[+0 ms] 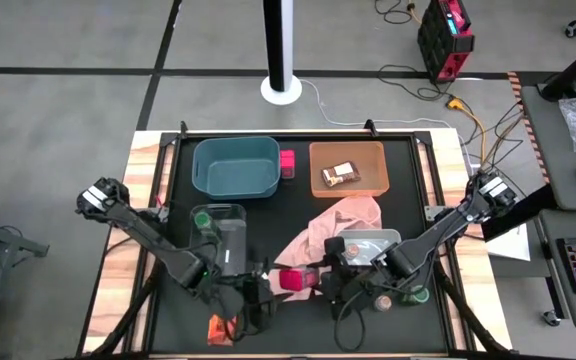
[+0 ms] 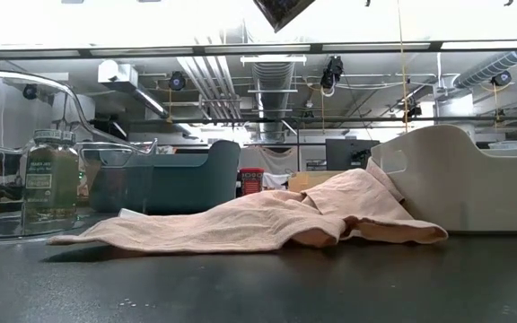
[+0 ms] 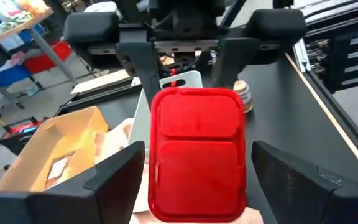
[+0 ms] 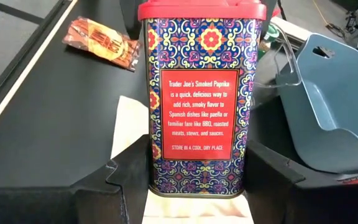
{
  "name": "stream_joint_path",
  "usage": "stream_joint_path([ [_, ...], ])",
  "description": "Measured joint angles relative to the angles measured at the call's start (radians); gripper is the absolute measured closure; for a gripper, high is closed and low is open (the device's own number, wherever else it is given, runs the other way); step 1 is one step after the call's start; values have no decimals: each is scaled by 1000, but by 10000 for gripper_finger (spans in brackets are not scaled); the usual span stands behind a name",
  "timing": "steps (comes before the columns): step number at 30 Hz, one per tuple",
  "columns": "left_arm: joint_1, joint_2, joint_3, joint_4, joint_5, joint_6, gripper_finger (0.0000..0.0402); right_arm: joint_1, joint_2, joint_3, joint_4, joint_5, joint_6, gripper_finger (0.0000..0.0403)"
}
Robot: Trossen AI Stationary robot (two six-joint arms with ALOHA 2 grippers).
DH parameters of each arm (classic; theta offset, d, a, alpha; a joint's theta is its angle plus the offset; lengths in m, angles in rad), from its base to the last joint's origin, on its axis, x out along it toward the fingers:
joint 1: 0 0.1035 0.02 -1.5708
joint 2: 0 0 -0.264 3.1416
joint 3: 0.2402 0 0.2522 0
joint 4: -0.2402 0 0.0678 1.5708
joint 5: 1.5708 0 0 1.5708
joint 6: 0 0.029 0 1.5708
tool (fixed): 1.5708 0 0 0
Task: Sort spices by type
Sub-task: Put the bottom red seasoning can into the blue bin
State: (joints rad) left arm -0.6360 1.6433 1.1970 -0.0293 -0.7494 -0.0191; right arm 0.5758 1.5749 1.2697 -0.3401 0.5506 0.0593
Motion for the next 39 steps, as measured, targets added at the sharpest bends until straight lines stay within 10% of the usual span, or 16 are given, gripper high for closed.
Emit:
stream_joint_path([
  [13, 68, 66, 37, -21, 102, 32, 119, 0, 0, 0, 0, 2, -1, 207],
  [21, 62, 72, 103, -103, 85, 51, 210, 0, 0, -2, -10, 8, 0, 207],
  [28, 63, 70, 120, -183, 85, 29, 210, -2, 1, -3, -10, 6, 7, 183],
  [39, 106, 58, 242, -608, -12, -101, 210, -3, -16, 48, -86, 0, 53, 124],
])
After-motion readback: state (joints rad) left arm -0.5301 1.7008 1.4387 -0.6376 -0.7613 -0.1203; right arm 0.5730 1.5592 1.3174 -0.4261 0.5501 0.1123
